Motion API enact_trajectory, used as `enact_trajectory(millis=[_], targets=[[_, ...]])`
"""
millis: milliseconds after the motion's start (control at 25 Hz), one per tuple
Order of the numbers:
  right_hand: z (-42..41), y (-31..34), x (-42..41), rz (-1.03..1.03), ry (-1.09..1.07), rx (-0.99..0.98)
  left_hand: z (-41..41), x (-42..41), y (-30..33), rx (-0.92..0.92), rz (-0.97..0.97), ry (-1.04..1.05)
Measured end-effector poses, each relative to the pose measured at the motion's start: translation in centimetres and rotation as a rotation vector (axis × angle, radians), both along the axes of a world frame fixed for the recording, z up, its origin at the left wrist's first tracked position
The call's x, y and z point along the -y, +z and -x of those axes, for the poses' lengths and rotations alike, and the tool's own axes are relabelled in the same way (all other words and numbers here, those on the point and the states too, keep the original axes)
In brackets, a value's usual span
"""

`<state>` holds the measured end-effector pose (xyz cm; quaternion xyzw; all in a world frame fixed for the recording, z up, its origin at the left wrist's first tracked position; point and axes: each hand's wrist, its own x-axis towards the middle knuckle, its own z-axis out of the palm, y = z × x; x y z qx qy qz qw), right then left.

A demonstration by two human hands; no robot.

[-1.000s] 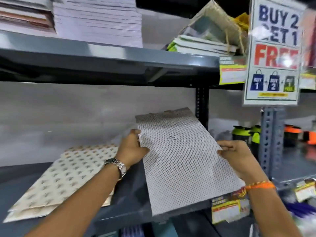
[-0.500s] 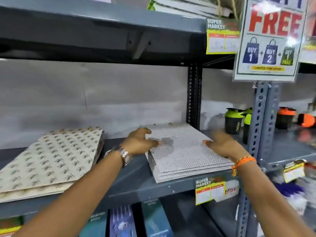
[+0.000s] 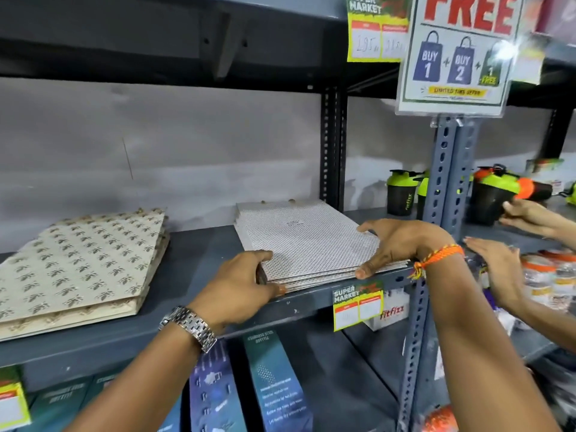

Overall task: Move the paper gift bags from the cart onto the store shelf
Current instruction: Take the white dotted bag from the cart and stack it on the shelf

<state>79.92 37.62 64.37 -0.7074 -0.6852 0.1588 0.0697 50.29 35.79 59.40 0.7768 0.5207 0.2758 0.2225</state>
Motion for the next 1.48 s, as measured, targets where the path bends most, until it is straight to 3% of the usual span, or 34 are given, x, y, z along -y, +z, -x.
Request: enact_trajectory(millis=[480,960,1080,1240,1400,1480], targets=[[0.1,0.7,-1.2,0.005,0.021,0.106,-0.9,0.8,-1.1,-0.033,-0.066,0.027],[-0.3,0.7,-0.5,0.024,0.007,0.032,0.7,1.2,-0.2,-0.072,-0.088,-0.067],[0.6,1.3,0.9,-0.133,0.060,-0.012,5.9,2.5,0.3,-0.007,-0.212,-0.052],[8.6,1.2,2.2,-0.390,0.199,-0.029,17.2,4.1,0.9,0.115,-0.341,0.159],[20.6,-1.7,2.4,-0.403,0.495,-0.157,27.9,4.3,1.1,-0.010,-0.340,0.396],[25.6,-3.1,2.4,-0.385,0.572,-0.232,30.9,4.1,0.8,-0.065,-0.228,0.422]])
